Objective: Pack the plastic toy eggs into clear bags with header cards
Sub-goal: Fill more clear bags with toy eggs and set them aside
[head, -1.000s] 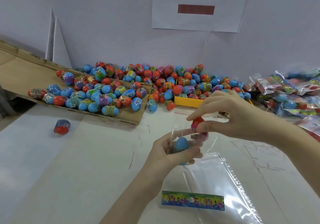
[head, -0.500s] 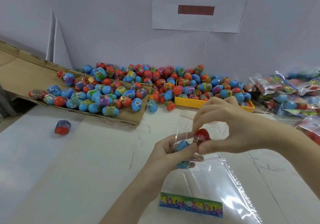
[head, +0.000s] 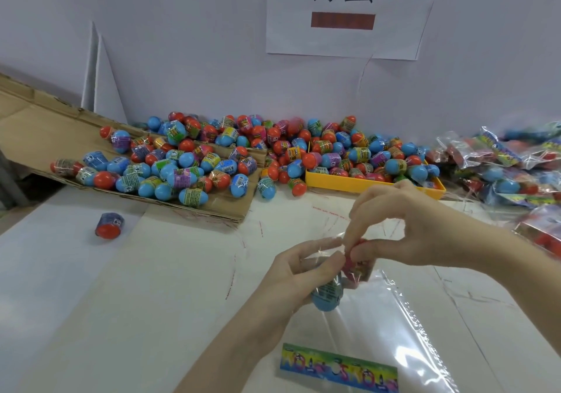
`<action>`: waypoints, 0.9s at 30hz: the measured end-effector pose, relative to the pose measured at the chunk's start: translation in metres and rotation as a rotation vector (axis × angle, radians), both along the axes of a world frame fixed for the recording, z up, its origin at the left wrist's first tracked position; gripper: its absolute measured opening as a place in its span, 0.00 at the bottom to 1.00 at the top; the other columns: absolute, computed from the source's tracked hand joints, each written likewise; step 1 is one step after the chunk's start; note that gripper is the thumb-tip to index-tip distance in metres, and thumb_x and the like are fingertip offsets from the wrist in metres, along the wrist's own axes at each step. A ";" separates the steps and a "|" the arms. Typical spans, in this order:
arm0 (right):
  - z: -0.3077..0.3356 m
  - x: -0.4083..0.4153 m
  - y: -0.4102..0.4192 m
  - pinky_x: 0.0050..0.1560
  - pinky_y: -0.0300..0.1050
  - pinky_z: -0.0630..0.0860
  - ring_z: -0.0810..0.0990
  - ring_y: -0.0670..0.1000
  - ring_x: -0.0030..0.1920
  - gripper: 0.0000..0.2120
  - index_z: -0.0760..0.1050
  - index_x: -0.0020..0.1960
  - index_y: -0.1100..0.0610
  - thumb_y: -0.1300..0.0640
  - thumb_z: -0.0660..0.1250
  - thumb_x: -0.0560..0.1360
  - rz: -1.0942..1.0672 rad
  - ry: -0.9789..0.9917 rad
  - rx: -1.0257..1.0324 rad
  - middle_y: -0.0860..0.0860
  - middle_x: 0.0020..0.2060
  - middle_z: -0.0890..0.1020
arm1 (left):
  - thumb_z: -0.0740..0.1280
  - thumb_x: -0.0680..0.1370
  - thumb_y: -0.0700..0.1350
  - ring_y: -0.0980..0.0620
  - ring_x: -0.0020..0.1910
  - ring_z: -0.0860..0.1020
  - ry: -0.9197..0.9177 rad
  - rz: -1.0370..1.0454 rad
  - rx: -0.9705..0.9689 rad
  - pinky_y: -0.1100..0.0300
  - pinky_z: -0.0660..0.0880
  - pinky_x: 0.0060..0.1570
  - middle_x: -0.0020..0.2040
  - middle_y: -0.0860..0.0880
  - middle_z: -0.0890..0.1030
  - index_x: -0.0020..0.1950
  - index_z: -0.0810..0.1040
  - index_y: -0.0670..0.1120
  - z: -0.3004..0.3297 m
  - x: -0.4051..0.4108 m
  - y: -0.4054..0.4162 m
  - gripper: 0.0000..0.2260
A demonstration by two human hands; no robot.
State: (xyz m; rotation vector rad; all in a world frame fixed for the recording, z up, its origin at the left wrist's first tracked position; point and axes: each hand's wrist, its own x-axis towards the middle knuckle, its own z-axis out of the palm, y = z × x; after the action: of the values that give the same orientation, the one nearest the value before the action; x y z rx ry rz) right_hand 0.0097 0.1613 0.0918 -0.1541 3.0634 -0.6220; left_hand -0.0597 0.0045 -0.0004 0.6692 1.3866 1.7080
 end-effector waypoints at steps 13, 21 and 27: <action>-0.005 -0.010 0.014 0.55 0.32 0.69 0.75 0.35 0.51 0.06 0.76 0.45 0.40 0.41 0.64 0.72 0.019 0.207 -0.302 0.39 0.44 0.81 | 0.72 0.62 0.45 0.51 0.42 0.84 -0.052 0.092 0.044 0.63 0.79 0.39 0.47 0.49 0.85 0.56 0.77 0.48 -0.004 -0.002 0.002 0.22; -0.048 -0.069 0.134 0.67 0.64 0.51 0.60 0.57 0.68 0.20 0.68 0.67 0.46 0.55 0.63 0.76 -0.761 0.076 0.368 0.51 0.67 0.71 | 0.71 0.63 0.46 0.53 0.43 0.84 -0.069 0.083 0.007 0.66 0.78 0.37 0.46 0.50 0.85 0.54 0.78 0.47 -0.008 -0.007 0.006 0.20; -0.063 -0.075 0.141 0.65 0.60 0.58 0.64 0.59 0.64 0.21 0.71 0.66 0.52 0.56 0.68 0.73 -0.728 0.179 0.409 0.55 0.63 0.71 | 0.72 0.63 0.45 0.52 0.44 0.84 -0.062 0.066 -0.009 0.65 0.78 0.38 0.47 0.49 0.85 0.54 0.78 0.46 -0.010 -0.006 0.006 0.20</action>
State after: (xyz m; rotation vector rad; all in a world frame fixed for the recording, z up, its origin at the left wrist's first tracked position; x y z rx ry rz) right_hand -0.0651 0.3023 0.0291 0.9842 3.2774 0.0528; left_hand -0.0656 0.0108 -0.0108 0.5666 1.3855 1.7581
